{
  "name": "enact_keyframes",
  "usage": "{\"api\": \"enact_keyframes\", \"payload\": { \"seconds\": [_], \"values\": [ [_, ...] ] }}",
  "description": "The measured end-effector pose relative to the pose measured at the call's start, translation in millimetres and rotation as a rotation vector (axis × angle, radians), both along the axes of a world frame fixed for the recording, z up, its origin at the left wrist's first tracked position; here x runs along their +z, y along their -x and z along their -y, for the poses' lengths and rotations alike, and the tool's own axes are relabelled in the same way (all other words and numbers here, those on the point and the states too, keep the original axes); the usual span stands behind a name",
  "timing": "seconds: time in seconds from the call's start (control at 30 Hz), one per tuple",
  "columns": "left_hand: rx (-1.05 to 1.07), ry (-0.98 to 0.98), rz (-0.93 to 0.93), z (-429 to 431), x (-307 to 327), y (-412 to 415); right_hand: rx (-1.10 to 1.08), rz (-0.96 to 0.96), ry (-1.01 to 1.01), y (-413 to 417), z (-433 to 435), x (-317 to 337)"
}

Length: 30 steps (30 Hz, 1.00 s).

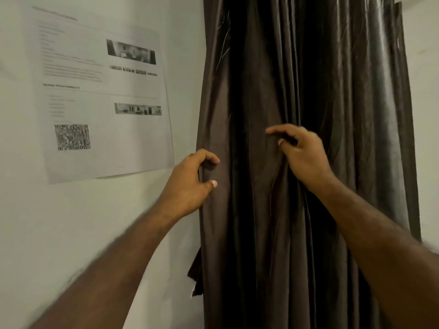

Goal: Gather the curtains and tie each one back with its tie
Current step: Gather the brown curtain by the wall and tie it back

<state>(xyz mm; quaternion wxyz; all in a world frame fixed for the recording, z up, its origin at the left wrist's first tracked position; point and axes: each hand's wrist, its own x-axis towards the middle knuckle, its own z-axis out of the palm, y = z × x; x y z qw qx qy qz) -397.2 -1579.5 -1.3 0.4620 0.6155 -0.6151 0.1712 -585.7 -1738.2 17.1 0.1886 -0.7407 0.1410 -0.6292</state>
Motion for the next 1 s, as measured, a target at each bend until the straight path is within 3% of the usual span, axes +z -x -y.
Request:
{"api": "enact_keyframes", "payload": {
  "seconds": [0.1, 0.23, 0.37, 0.43, 0.6, 0.8, 1.0],
  "values": [
    [-0.048, -0.144, 0.011, 0, -18, 2, -0.046, -0.019, -0.019, 0, -1, -8],
    [-0.129, -0.072, -0.031, 7, -42, 12, -0.135, -0.140, -0.060, -8, -8, -23],
    [-0.214, -0.098, -0.018, 17, -57, 27, 0.196, -0.208, -0.273, -15, -27, -39],
    [-0.258, -0.110, -0.004, 22, -65, 32, 0.242, -0.230, -0.252, -21, -38, -46],
    [-0.345, -0.094, -0.162, 29, -95, 28, 0.063, -0.143, -0.150, -27, -39, -52],
    [0.050, -0.380, -0.018, 27, -117, 10, 0.062, -0.118, -0.137, -24, -27, -69],
    [-0.211, -0.419, -0.428, 19, -116, -1, 0.163, -0.063, 0.001, -14, -17, -87]
  ]
}}
